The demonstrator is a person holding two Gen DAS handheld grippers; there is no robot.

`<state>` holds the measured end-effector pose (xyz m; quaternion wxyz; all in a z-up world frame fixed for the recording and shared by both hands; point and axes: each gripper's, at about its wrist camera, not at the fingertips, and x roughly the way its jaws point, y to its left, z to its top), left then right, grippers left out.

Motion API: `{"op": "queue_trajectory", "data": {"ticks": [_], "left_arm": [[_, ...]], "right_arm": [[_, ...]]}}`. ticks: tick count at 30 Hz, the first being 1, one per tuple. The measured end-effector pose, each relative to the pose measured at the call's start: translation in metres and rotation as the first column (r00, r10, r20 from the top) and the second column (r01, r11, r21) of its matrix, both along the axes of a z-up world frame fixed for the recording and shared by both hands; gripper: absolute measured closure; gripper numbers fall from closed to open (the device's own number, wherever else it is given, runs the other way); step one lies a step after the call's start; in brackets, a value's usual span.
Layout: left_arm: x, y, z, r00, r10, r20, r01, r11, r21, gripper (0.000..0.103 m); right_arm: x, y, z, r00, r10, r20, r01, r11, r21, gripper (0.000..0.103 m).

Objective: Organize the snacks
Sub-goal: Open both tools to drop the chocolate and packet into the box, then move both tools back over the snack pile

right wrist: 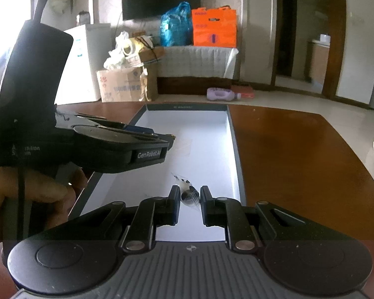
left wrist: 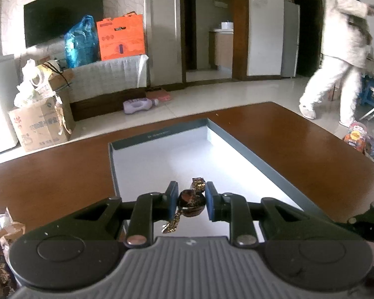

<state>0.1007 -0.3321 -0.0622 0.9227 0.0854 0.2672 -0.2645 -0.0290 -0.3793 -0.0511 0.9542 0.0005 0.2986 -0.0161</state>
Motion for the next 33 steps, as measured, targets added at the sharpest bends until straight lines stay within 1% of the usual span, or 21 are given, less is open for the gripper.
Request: {"op": "queue_trajectory", "data": {"ticks": [2,4,5,6,8,10,12,17,18,20,24,33], "left_arm": [[-0.001,0.002,0.001,1.000,0.006,0.007,-0.006,1.000,0.002,0.081],[-0.001,0.003,0.003,1.000,0.012,0.014,-0.012,1.000,0.006,0.077],[-0.001,0.004,0.003,1.000,0.017,0.016,-0.017,1.000,0.011,0.067],[-0.002,0.005,0.003,0.999,0.026,0.023,-0.027,1.000,0.013,0.053],[-0.005,0.007,0.006,0.998,0.043,0.049,-0.043,0.999,0.002,0.039],[-0.007,0.010,0.009,0.996,0.052,0.074,-0.051,0.999,-0.006,0.035],[-0.009,0.012,0.013,0.995,0.057,0.082,-0.057,0.998,-0.007,0.025],[-0.020,0.024,0.022,0.993,0.071,0.093,-0.068,0.997,-0.040,0.023],[-0.024,0.028,0.024,0.992,0.078,0.095,-0.074,0.996,-0.045,0.020],[-0.029,0.035,0.028,0.991,0.089,0.097,-0.084,0.995,-0.055,0.016],[-0.039,0.050,0.035,0.988,0.113,0.109,-0.107,0.992,-0.062,0.011],[-0.062,0.095,0.046,0.980,0.165,0.113,-0.158,0.985,-0.067,0.010]], "right_arm": [[0.001,0.000,0.000,1.000,-0.008,0.001,0.008,1.000,-0.004,0.080],[0.000,0.000,-0.002,1.000,-0.013,0.007,0.013,1.000,0.001,0.079],[0.000,0.000,-0.002,1.000,-0.015,0.009,0.015,1.000,0.002,0.074],[0.000,0.000,-0.001,1.000,-0.018,0.013,0.018,1.000,0.005,0.071],[-0.003,0.001,-0.003,1.000,-0.017,0.020,0.017,1.000,0.008,0.069],[-0.005,0.002,-0.003,1.000,-0.016,0.025,0.016,1.000,0.007,0.065],[-0.006,0.003,-0.002,0.999,-0.013,0.034,0.013,1.000,0.008,0.059],[-0.012,0.007,0.003,0.998,-0.003,0.066,0.002,1.000,0.004,0.046],[-0.013,0.009,0.003,0.998,-0.002,0.069,0.002,1.000,0.003,0.042],[-0.016,0.011,0.005,0.997,-0.001,0.075,0.001,1.000,-0.003,0.039],[-0.020,0.018,0.009,0.996,-0.003,0.086,0.005,1.000,-0.022,0.029],[-0.027,0.032,0.017,0.995,0.002,0.095,0.001,1.000,-0.030,0.028]]}}
